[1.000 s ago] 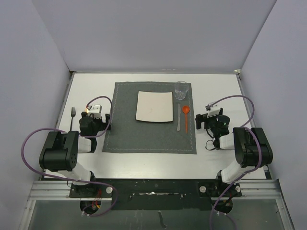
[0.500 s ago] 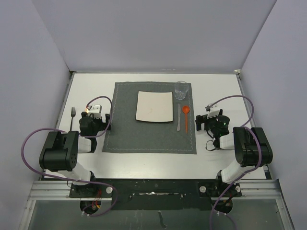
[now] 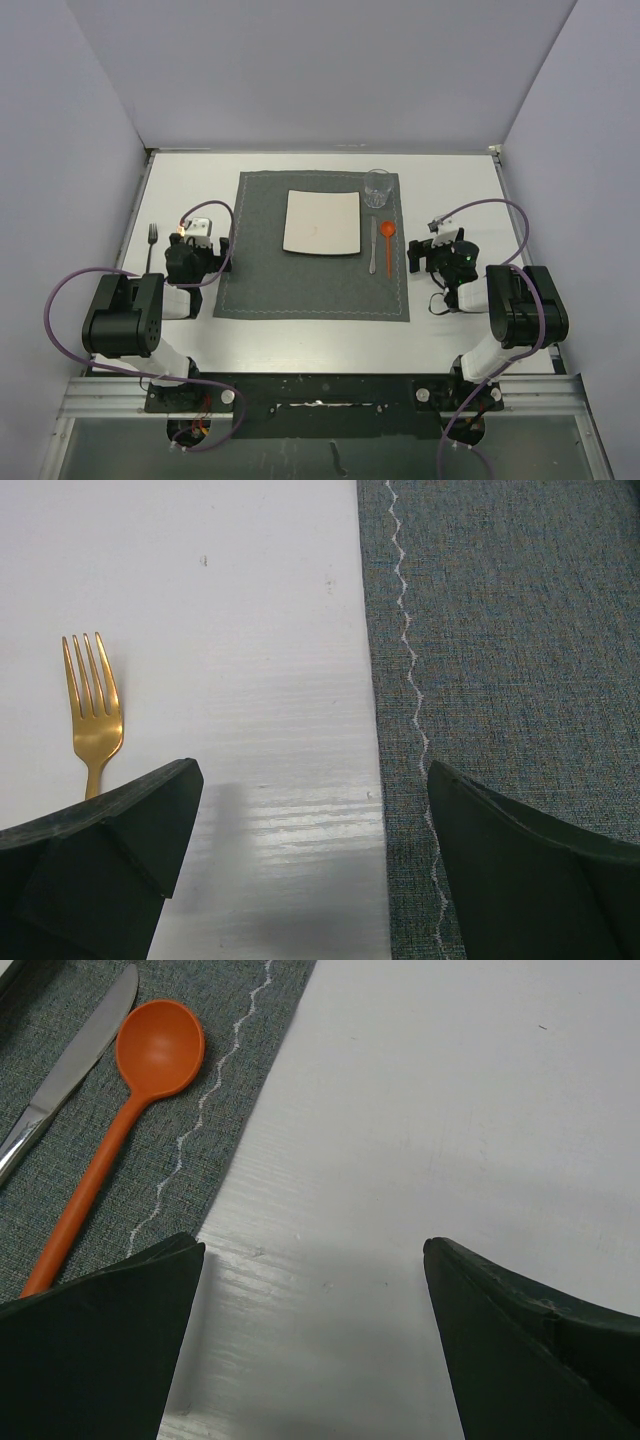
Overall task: Set the dinner table for one person
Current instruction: Pick up the fork at the center of the board.
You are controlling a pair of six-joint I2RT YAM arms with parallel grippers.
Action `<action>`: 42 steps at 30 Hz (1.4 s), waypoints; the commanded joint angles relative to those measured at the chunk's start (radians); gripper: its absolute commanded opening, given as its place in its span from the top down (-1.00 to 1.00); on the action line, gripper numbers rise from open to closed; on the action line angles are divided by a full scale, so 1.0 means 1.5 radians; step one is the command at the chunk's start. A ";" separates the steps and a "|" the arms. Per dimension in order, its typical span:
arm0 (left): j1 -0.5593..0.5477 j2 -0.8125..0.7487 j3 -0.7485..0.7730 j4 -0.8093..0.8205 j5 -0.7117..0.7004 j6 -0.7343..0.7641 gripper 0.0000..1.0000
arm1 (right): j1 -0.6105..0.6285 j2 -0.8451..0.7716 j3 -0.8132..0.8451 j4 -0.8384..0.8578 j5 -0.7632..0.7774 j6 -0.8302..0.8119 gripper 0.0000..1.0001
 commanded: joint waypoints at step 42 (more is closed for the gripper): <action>-0.009 -0.046 0.775 -1.313 -0.117 -0.139 -0.96 | -0.003 -0.002 0.017 0.033 -0.005 0.001 -0.96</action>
